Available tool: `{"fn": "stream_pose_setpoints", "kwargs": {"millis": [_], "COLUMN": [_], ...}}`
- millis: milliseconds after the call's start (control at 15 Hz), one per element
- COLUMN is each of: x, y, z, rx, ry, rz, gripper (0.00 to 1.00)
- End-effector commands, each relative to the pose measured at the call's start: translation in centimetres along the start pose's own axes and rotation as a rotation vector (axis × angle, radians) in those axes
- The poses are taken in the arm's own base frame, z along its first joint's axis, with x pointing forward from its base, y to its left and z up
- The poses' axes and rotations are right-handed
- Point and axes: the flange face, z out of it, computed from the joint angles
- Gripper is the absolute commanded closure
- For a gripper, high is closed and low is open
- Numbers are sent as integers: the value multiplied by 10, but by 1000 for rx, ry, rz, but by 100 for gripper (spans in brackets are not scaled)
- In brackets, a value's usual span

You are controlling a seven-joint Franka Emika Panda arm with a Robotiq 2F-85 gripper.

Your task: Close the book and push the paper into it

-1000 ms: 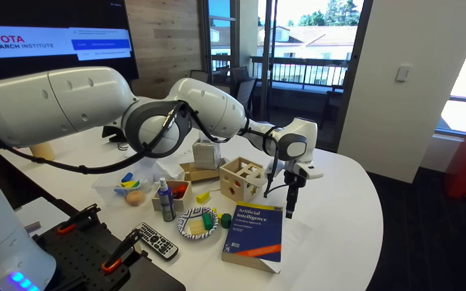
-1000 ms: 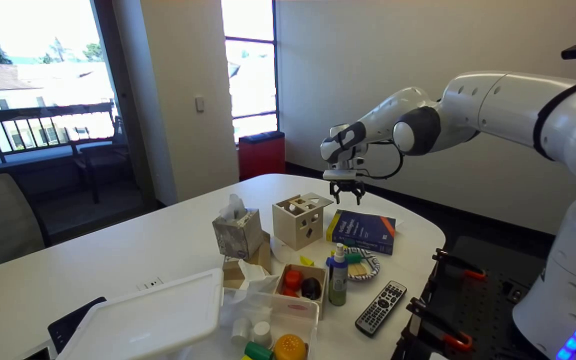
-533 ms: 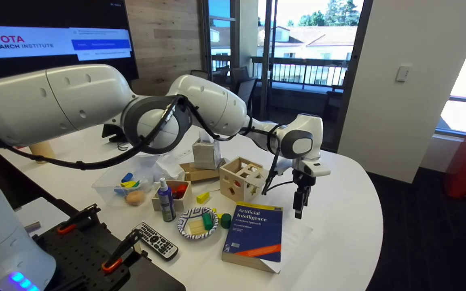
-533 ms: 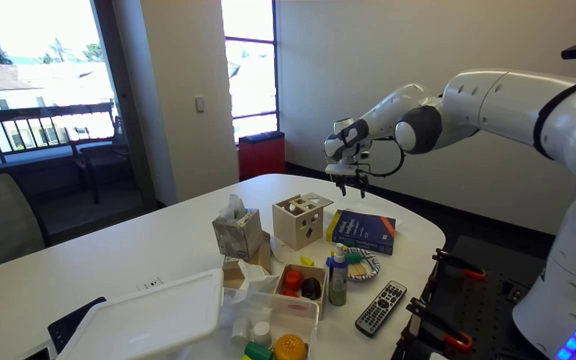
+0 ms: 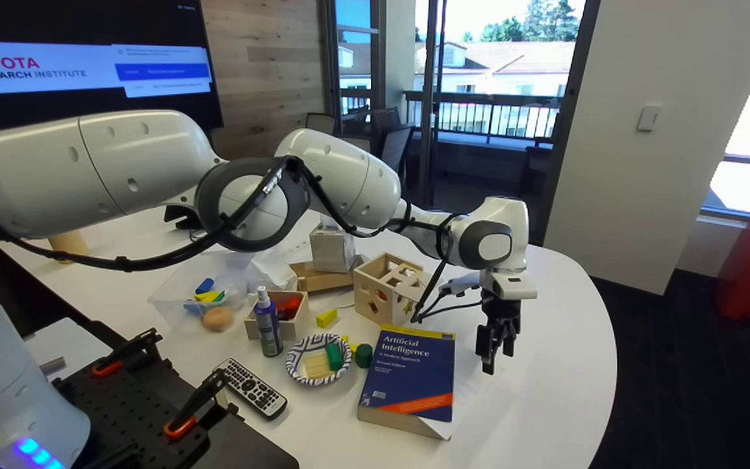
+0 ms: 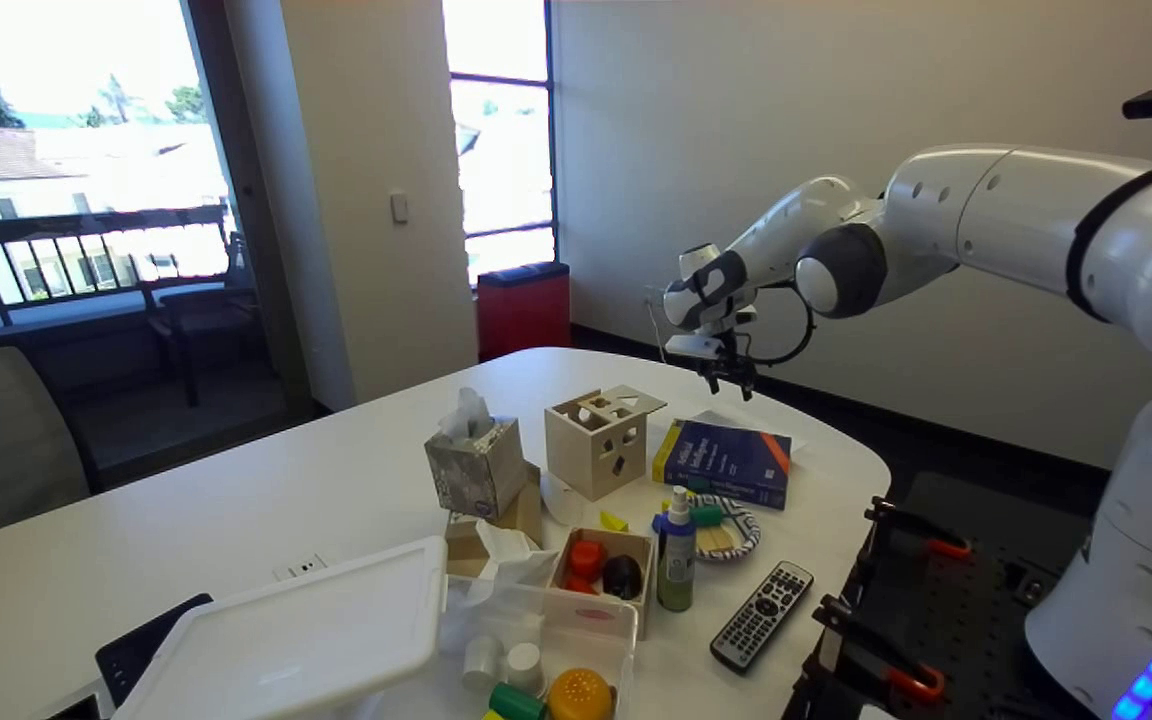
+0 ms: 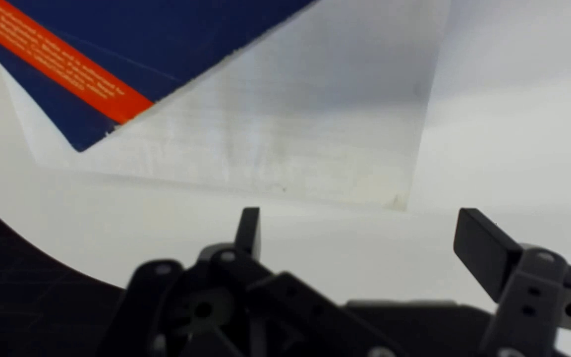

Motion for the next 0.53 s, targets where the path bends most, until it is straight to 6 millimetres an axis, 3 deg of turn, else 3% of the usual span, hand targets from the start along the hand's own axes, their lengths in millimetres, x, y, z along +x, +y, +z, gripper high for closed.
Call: {"fn": "stream_pose_setpoints", "kwargs": {"millis": [0,467], "x": [8,10], "y": [11,30], "z": [11,40], "rx": [-67,-189], "ry": [29,15], "rz": [94,133], "gripper": [0,0]}}
